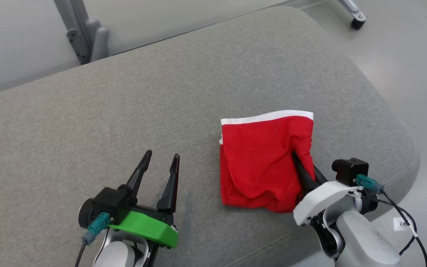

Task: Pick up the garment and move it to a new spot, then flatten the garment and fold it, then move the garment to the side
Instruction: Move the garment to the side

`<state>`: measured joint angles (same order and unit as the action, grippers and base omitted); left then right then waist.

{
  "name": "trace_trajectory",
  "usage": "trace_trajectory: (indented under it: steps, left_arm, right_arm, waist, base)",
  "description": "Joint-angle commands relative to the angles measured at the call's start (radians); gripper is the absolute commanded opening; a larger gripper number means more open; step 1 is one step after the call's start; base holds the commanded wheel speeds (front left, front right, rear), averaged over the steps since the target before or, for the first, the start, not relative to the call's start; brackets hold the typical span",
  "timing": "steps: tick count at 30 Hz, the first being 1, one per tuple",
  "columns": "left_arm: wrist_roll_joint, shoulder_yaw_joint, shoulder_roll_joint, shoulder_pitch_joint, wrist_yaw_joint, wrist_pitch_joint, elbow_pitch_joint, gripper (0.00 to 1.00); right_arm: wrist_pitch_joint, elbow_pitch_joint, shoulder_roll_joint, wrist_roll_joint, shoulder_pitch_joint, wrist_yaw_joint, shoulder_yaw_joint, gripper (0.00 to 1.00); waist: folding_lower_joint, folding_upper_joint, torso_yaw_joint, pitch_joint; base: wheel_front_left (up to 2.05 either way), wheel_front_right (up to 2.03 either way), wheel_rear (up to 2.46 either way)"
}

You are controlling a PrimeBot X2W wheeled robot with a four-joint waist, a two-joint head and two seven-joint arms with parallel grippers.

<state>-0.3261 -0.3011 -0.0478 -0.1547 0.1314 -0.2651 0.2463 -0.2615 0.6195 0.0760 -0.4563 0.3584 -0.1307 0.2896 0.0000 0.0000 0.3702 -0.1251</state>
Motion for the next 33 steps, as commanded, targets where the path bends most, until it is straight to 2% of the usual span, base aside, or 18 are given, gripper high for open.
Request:
trace_trajectory:
  steps: [1, 5, 8, 15, 24, 28, 33]
  left_arm:
    - [0.006, -0.001, -0.006, -0.019, -0.001, 0.001, -0.004, 1.0]
    - [0.009, -0.01, -0.016, -0.039, -0.001, 0.001, -0.01, 1.0]
    - [-0.001, -0.017, -0.026, -0.068, -0.001, 0.001, -0.023, 1.0]
    - [0.02, -0.078, -0.062, -0.152, -0.001, 0.001, -0.064, 1.0]
    - [0.044, -0.096, -0.099, -0.205, -0.001, 0.001, -0.091, 1.0]
    - [0.05, -0.084, -0.105, -0.203, -0.001, 0.001, -0.098, 1.0]
    - [0.036, -0.072, -0.102, -0.201, -0.001, 0.001, -0.11, 1.0]
  right_arm:
    - [-0.004, -0.008, -0.003, -0.004, 0.007, 0.0, 0.003, 0.0]
    - [-0.004, -0.009, -0.011, -0.017, 0.039, 0.0, 0.02, 0.0]
    - [-0.004, -0.001, -0.017, -0.026, 0.106, 0.0, 0.072, 0.0]
    - [-0.004, 0.104, 0.051, 0.049, 0.325, 0.001, 0.079, 0.0]
    - [-0.004, 0.32, 0.222, 0.188, 0.534, 0.001, -0.067, 0.0]
    - [-0.004, 0.394, 0.293, 0.249, 0.578, 0.001, -0.165, 0.0]
    - [-0.004, 0.441, 0.338, 0.342, 0.61, 0.001, -0.267, 0.0]
  waist:
    - [0.0, 0.0, 0.05, -0.048]
    - [0.0, 0.0, 0.04, -0.089]
    - [0.0, 0.0, 0.021, -0.134]
    - [0.0, 0.0, -0.077, -0.257]
    - [0.0, 0.0, -0.207, -0.369]
    - [0.0, 0.0, -0.243, -0.392]
    - [0.0, 0.0, -0.263, -0.412]
  base:
    - [0.0, 0.0, 0.0]
    - [0.0, 0.0, 0.0]
    - [0.0, 0.0, 0.0]
    - [0.0, 0.0, 0.0]
    - [0.0, 0.0, 0.0]
    - [0.0, 0.0, 0.0]
    - [0.0, 0.0, 0.0]
